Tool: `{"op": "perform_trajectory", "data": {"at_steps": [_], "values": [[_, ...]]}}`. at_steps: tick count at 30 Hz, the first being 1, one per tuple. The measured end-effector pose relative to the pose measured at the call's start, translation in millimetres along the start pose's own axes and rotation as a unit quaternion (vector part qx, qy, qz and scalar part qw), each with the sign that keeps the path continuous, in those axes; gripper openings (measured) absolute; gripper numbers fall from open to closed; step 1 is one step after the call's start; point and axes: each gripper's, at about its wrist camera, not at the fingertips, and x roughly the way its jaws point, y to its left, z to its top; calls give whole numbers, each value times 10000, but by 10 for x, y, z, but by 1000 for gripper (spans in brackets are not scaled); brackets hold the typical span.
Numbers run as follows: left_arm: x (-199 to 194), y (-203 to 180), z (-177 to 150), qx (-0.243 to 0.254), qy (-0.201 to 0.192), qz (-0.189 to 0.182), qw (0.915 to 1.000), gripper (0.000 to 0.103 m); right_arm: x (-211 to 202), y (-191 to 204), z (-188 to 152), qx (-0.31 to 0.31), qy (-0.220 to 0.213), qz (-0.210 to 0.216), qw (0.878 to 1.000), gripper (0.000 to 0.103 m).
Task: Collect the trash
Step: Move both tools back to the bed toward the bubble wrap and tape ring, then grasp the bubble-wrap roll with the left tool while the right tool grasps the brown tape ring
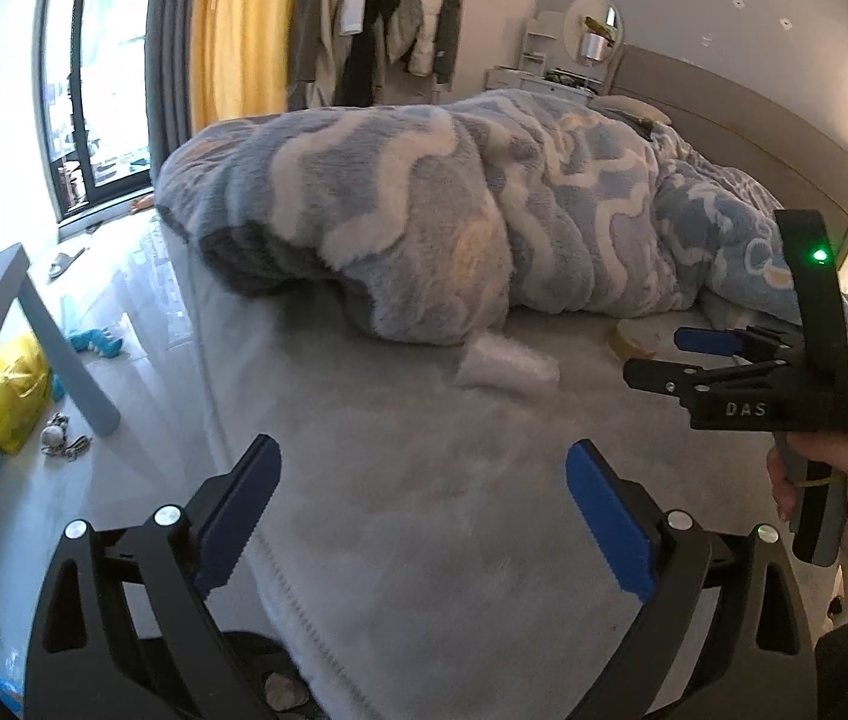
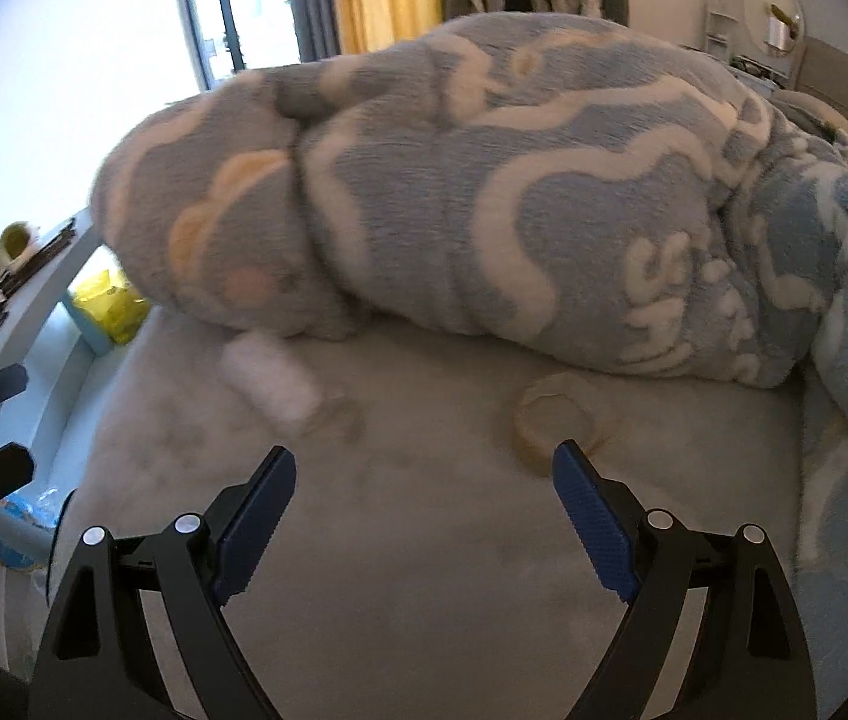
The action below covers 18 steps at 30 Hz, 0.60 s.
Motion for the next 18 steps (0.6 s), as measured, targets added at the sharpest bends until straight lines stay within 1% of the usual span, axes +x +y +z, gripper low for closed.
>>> {"op": "perform_trajectory", "data": {"at_steps": [4, 8, 18], "values": [[149, -90, 72, 105, 56, -131, 9998, 98, 120, -209, 17, 236, 90, -126, 9996, 89], [312, -163, 150, 172, 90, -208, 9996, 98, 193, -372, 63, 277, 105, -263, 9992, 89], [700, -267, 280, 229, 212, -301, 9991, 98, 462, -519, 139, 216, 359, -262, 9988, 88]]}}
